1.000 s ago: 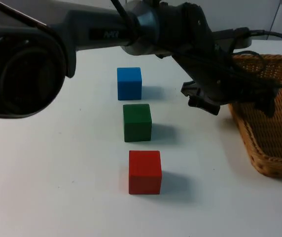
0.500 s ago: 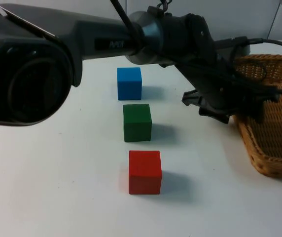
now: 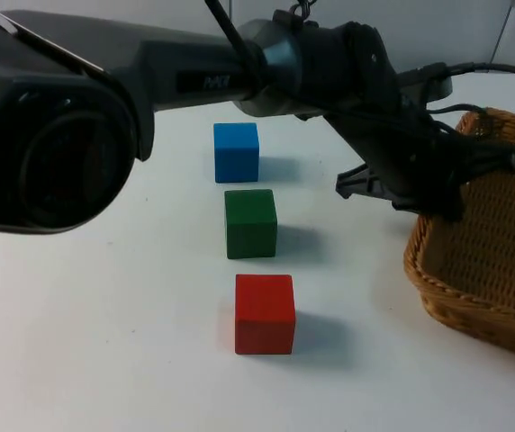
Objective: Pick up the basket with the left hand and place the blue cube into the basket with the right hand.
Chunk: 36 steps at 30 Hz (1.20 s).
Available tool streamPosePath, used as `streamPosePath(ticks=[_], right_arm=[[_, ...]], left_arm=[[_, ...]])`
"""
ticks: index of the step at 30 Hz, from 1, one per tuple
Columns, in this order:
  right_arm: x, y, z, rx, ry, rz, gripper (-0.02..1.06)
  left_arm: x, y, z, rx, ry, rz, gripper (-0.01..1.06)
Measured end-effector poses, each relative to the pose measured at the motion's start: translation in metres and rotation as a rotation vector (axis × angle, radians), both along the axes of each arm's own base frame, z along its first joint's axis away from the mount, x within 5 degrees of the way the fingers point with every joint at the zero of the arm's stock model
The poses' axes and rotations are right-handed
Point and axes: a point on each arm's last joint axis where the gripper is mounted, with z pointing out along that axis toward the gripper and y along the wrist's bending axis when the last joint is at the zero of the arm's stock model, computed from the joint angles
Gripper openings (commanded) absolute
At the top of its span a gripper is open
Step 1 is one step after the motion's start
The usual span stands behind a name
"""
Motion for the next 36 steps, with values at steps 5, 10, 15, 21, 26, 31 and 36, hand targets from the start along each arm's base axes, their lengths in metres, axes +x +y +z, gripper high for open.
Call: streamPosePath(ticks=[5,10,15,21,26,31,36], right_arm=[[0.0,0.0,0.0,0.0,0.0,0.0,1.0],[0.0,0.0,0.0,0.0,0.0,0.0,1.0],[0.0,0.0,0.0,0.0,0.0,0.0,1.0],[0.0,0.0,0.0,0.0,0.0,0.0,1.0],[0.0,0.0,0.0,0.0,0.0,0.0,1.0],[0.0,0.0,0.0,0.0,0.0,0.0,1.0],[0.0,0.0,0.0,0.0,0.0,0.0,1.0]], left_arm=[[0.005,0.007,0.008,0.014,0.039,0.063,0.0],[0.021,0.029,0.043,0.033,0.011,0.114,0.0],[0.039,0.056,0.087,-0.01,-0.034,0.169,0.0],[0.047,0.085,0.132,-0.025,-0.081,0.177,0.0],[0.043,0.09,0.155,-0.012,-0.136,0.159,0.0],[0.04,0.103,0.187,-0.033,-0.176,0.171,0.0],[0.04,0.135,0.185,-0.003,-0.13,0.227,0.0]])
